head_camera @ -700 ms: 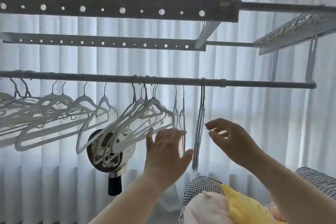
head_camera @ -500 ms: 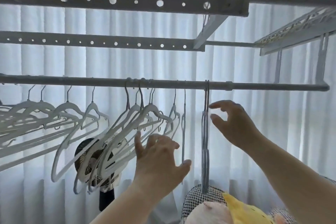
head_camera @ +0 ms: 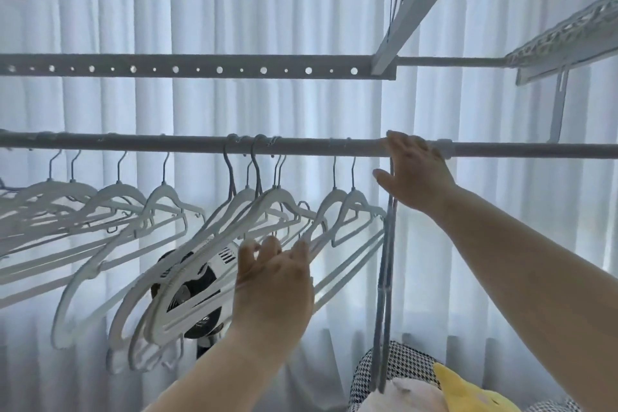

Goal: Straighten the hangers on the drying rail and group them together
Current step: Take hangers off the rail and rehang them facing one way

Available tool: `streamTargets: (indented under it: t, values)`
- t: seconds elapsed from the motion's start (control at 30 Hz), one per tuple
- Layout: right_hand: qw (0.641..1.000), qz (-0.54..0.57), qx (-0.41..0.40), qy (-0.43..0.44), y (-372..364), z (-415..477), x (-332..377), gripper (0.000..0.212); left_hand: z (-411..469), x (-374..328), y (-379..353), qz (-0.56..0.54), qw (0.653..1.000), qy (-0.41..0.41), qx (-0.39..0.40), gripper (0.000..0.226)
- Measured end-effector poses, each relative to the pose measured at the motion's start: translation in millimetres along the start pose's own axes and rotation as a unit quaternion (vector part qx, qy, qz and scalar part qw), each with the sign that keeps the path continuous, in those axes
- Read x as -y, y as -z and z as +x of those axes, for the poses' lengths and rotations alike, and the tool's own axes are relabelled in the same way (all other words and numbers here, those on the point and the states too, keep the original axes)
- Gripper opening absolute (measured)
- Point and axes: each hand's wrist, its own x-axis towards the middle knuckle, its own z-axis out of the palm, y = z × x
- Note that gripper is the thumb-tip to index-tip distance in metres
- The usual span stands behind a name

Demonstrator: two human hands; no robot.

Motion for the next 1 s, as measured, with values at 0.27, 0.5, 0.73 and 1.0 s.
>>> streamTargets:
  t: [0.27, 0.5, 0.73, 1.0]
  values:
    - [0.999, -0.002, -0.030, 0.040, 6, 10, -28, 0.034, 16, 2, 14, -0.040, 0.999, 0.007, 0.014, 0.028]
    - [0.998, 0.031, -0.031, 0.034, 8, 15, -41, 0.028, 47, -12, 23, -0.094, 0.995, 0.018, 0.037, 0.029]
    - [0.996, 0.063, -0.034, 0.047, 5, 13, -47, 0.029, 68, -22, 19, -0.108, 0.986, 0.009, 0.127, 0.025]
    - [0.995, 0.071, -0.029, 0.069, 6, 14, -52, 0.032, 41, 7, 14, -0.137, 0.971, 0.017, 0.196, 0.025]
